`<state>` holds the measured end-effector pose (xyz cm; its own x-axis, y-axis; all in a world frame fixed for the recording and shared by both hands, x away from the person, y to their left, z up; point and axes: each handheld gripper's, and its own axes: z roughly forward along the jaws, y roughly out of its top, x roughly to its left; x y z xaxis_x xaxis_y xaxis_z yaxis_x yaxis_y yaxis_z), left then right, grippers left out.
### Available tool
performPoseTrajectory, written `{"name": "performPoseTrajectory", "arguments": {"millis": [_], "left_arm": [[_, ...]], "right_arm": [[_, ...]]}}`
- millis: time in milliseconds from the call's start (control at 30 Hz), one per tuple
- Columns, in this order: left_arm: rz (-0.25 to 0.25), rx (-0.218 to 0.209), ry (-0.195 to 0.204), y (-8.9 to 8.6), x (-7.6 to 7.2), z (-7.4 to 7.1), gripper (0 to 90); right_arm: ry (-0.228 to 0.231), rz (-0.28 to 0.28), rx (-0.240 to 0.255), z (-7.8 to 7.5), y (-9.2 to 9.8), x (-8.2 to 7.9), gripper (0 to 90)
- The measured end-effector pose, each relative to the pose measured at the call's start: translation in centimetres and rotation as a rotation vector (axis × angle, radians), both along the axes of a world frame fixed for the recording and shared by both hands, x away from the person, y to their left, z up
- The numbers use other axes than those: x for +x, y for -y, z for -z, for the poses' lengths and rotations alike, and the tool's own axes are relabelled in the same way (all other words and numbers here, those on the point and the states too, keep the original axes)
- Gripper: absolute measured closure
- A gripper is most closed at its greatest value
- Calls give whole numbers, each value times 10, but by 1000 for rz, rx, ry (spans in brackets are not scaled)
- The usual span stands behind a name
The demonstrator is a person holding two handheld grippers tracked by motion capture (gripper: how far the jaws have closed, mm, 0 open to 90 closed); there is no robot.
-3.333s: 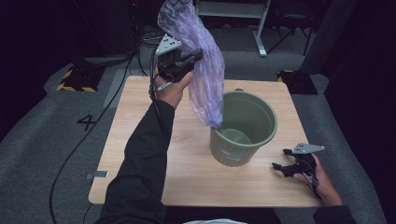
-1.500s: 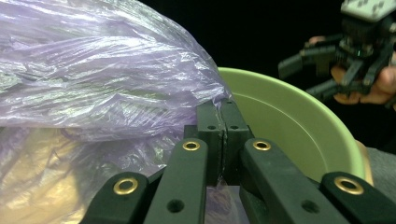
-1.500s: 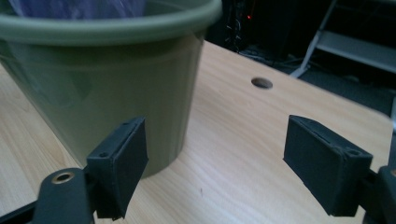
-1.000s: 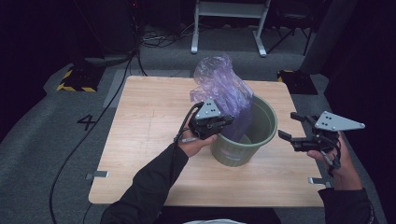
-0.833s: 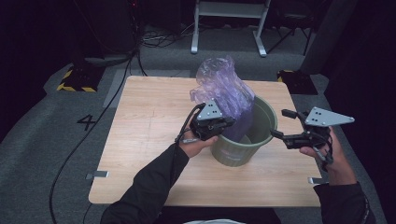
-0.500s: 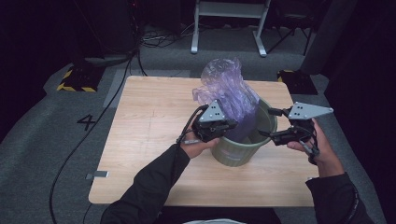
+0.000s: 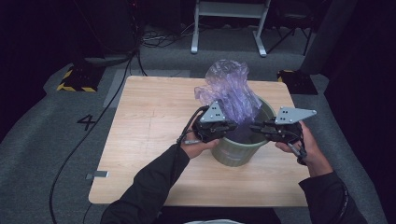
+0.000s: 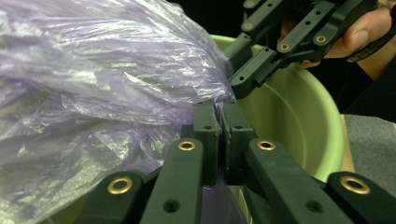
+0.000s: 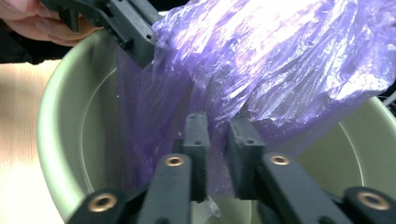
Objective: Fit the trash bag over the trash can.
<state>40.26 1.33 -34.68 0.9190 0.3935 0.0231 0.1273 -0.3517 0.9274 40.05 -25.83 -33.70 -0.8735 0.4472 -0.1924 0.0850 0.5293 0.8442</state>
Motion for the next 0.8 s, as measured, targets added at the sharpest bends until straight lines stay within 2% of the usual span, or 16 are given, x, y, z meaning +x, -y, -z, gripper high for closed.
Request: {"name": "performPoseTrajectory", "arguments": {"millis": [67, 100, 200, 333, 400, 567, 633, 667, 767, 800], "left_arm": [[-2, -4, -4, -1, 1, 1, 835], [-8, -7, -2, -3, 2, 1, 824], [-20, -18, -4, -6, 2, 1, 788], [-22, -26, 8, -10, 2, 0, 752], [-51, -39, 1, -12, 3, -2, 620], [-86, -85, -54, -19, 11, -12, 330], [-91, -118, -58, -22, 12, -15, 291], [-91, -118, -58, -22, 12, -15, 275], [-79, -164, -91, -23, 18, -20, 236], [-80, -162, -93, -21, 20, -21, 227]], "right_arm": [[5, 3, -4, 0, 0, 0, 848], [14, -1, 9, 0, 1, -2, 889], [23, -7, 14, -1, 2, -4, 900], [36, -13, -4, -1, 2, -8, 900], [43, -11, -7, -2, 3, -10, 900], [54, 3, -23, -4, 8, -11, 900], [52, 9, -38, -4, 9, -10, 900], [52, 9, -38, -4, 9, -10, 900], [54, 21, -54, -2, 11, -9, 900], [54, 21, -59, -2, 11, -9, 900]]}}
